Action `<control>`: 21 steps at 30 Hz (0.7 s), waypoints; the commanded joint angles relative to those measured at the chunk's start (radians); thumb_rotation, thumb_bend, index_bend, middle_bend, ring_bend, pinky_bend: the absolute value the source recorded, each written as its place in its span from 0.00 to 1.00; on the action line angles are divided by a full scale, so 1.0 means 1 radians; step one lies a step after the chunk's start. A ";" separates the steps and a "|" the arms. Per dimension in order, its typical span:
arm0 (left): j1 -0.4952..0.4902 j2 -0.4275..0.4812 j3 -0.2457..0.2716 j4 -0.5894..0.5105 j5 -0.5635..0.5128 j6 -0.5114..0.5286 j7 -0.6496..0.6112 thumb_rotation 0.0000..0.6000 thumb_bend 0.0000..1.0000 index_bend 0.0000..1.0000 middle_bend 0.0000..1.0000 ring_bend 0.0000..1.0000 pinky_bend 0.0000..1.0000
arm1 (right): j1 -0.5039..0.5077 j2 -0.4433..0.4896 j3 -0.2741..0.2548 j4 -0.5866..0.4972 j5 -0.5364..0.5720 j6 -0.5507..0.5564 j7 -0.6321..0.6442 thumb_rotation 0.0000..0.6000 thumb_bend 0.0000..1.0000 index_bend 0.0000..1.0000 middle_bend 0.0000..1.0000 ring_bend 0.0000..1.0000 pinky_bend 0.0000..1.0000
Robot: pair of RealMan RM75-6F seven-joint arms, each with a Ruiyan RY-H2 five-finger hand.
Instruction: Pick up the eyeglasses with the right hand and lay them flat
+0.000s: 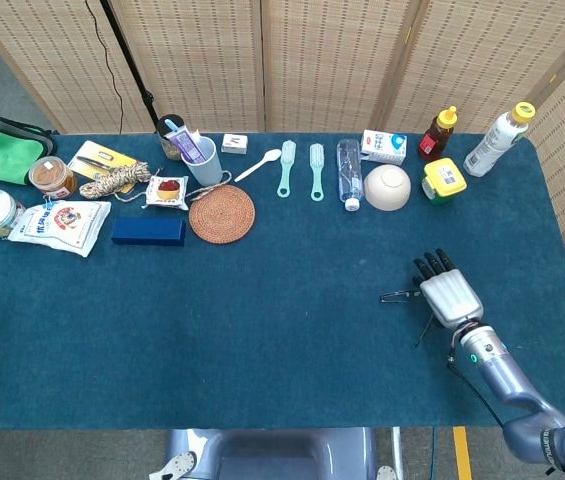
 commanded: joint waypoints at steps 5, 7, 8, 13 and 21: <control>0.001 0.002 0.003 -0.008 0.002 -0.001 0.006 1.00 0.34 0.12 0.08 0.06 0.00 | -0.019 -0.041 0.014 0.089 -0.040 -0.018 0.058 1.00 0.03 0.34 0.11 0.06 0.00; 0.001 0.003 0.003 -0.009 0.001 -0.001 0.007 1.00 0.34 0.12 0.08 0.06 0.00 | -0.019 -0.046 0.021 0.098 -0.043 -0.025 0.058 1.00 0.03 0.34 0.11 0.06 0.00; 0.001 0.004 0.003 -0.008 0.000 -0.001 0.007 1.00 0.34 0.12 0.08 0.06 0.00 | -0.018 -0.048 0.025 0.103 -0.044 -0.031 0.059 1.00 0.03 0.34 0.11 0.06 0.00; 0.002 0.003 0.003 -0.006 -0.005 -0.002 0.006 1.00 0.34 0.12 0.08 0.06 0.00 | -0.024 -0.057 0.037 0.117 -0.045 -0.047 0.058 1.00 0.03 0.35 0.12 0.06 0.00; 0.002 0.000 0.004 0.000 -0.008 -0.006 0.004 1.00 0.34 0.12 0.08 0.06 0.00 | -0.028 -0.067 0.053 0.122 -0.051 -0.063 0.049 1.00 0.03 0.40 0.12 0.06 0.00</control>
